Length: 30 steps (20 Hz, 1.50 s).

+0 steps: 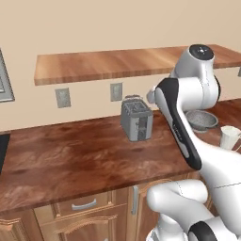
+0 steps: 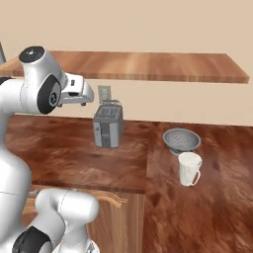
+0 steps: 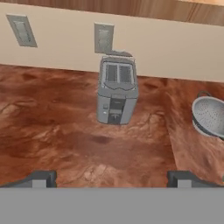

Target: Pick the colander and jug and place them in the sink. Then turn on the water.

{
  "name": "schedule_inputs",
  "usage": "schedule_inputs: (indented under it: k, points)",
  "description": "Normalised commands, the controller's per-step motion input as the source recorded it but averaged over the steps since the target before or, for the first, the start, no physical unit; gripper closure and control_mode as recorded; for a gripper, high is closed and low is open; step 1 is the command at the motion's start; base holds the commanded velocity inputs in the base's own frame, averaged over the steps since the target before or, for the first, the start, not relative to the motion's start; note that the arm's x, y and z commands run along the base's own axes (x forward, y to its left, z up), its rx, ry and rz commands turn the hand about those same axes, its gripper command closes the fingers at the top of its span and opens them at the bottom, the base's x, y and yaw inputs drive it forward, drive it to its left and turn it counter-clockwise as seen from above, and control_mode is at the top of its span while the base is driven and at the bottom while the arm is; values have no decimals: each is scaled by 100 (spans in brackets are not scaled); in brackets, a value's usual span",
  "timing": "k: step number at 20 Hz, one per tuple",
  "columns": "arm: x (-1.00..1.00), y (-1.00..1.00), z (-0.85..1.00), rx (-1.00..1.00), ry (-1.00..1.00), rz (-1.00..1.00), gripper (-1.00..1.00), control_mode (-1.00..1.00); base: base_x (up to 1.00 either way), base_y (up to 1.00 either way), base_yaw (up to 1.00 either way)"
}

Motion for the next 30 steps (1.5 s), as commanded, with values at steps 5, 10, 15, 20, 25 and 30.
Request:
schedule_inputs:
  k: [5, 10, 15, 20, 25, 30]
  points:
    - [-20, -21, -7, 1, 0, 0, -100, -100, -27, -7, -1]
    - [-9, -94, -21, 0, 0, 0, -100, -100, 0, 0, 0]
    - [-1, -99, -22, -10, -5, 6, -100, -100, 0, 0, 0]
    - [-13, -95, -25, -23, -1, 2, -100, -100, 0, 0, 0]
    - [-14, -79, -39, -30, 0, 0, -100, -100, 0, 0, 0]
    - [-8, -49, -55, -32, 7, -1, -100, -100, 0, 0, 0]
